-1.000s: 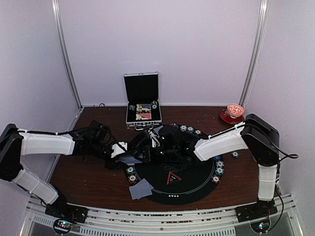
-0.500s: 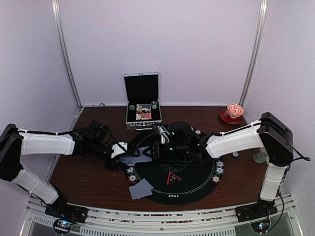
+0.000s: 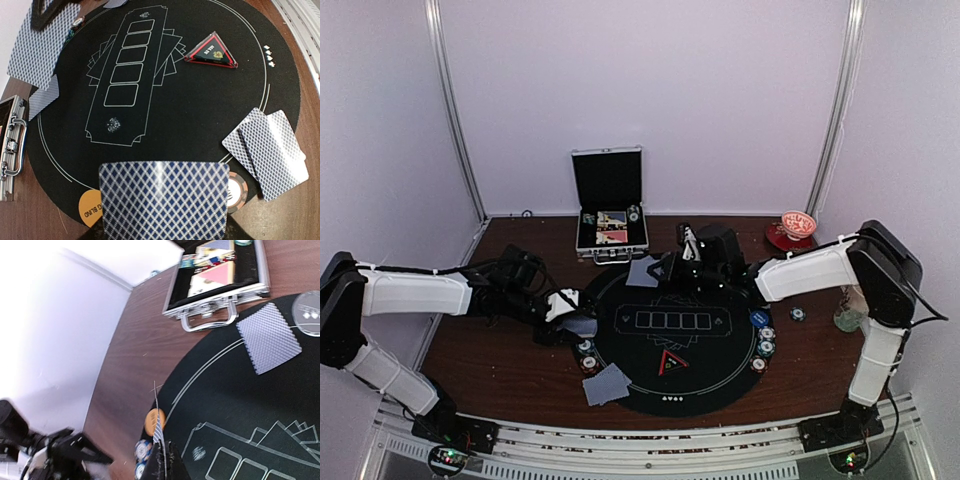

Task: Distribute texas hold em gaming equipment
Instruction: Pick up the poker card from the face-down deck piles, then distribute the poker card in the dealer area.

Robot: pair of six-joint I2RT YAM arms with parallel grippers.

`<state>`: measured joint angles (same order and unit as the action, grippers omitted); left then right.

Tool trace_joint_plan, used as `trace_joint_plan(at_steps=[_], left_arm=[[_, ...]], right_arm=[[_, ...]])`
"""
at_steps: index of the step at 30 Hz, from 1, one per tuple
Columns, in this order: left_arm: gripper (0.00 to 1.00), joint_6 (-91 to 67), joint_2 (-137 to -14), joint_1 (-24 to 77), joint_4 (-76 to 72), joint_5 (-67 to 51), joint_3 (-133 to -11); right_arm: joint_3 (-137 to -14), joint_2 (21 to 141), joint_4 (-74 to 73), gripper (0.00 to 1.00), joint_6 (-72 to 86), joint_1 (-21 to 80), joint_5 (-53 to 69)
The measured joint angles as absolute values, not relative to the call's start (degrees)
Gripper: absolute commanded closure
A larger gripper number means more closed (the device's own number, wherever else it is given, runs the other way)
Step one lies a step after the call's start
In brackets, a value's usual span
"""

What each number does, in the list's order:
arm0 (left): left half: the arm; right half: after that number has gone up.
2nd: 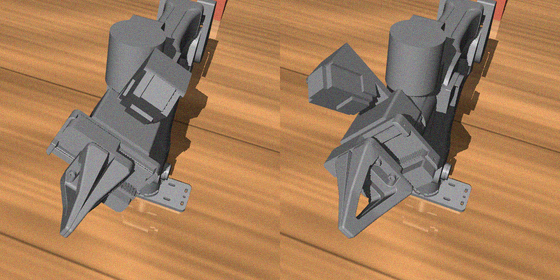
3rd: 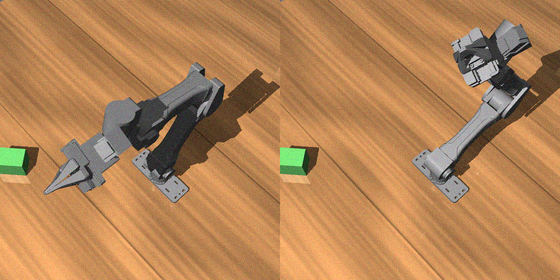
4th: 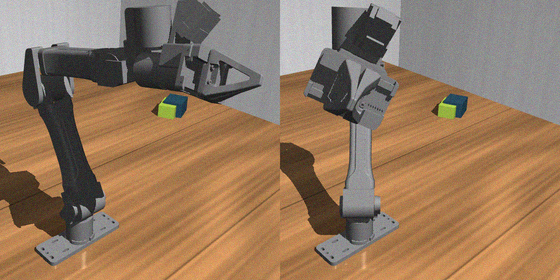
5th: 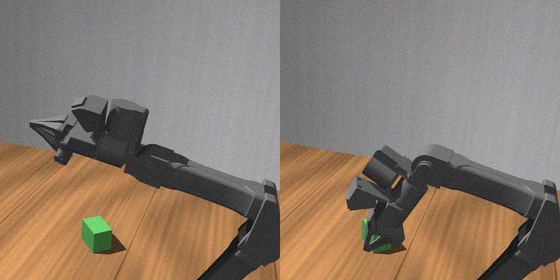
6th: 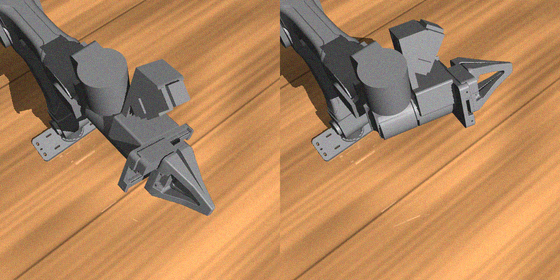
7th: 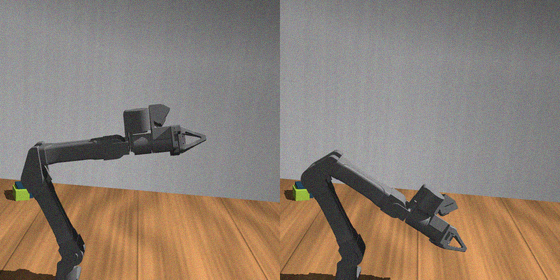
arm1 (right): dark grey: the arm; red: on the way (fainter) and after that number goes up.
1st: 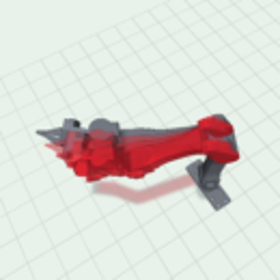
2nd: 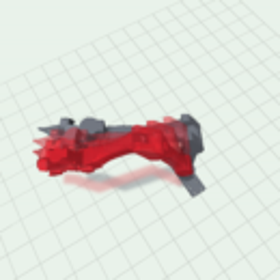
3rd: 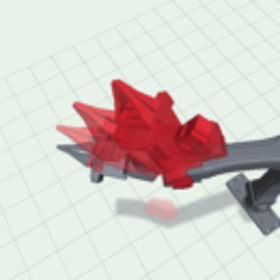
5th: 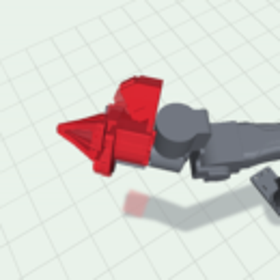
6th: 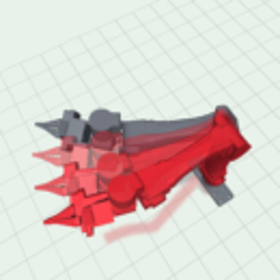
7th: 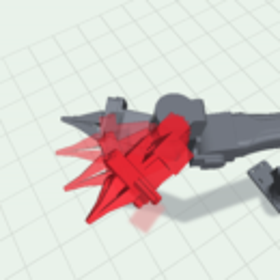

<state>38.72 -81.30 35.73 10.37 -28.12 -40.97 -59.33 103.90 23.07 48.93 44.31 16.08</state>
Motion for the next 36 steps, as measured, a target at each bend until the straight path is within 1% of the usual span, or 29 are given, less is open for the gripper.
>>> trace_joint_plan(at_steps=[6, 11, 20, 27, 31, 36], left_arm=[[0.44, 38.72, -81.3, 35.73, 10.37, -28.21, -40.97], [0.44, 38.74, -81.3, 35.73, 10.37, -28.32, -40.97], [0.44, 38.96, -81.3, 35.73, 10.37, -28.36, -40.97], [0.44, 39.13, -81.3, 35.73, 10.37, -28.36, -40.97], [0.44, 39.13, -81.3, 35.73, 10.37, -28.36, -40.97], [0.44, 39.13, -81.3, 35.73, 10.37, -28.38, -40.97]], right_arm=[[-63.55, 114.06, 26.24, 1.0, 54.15, 40.53, 13.8], [-69.56, 121.21, 28.58, 1.0, 58.37, 37.8, 11.75], [-79.88, 129.23, 29.39, 1.0, 62.08, 36.51, 8.95], [-81.49, 130.32, 28.21, 0.95, 62.65, 36.56, 8.12], [-81.49, 130.32, 27.51, 0.91, 62.76, 36.56, 7.66], [-81.49, 130.32, 26.24, 0.81, 62.5, 36.56, 7.42]])
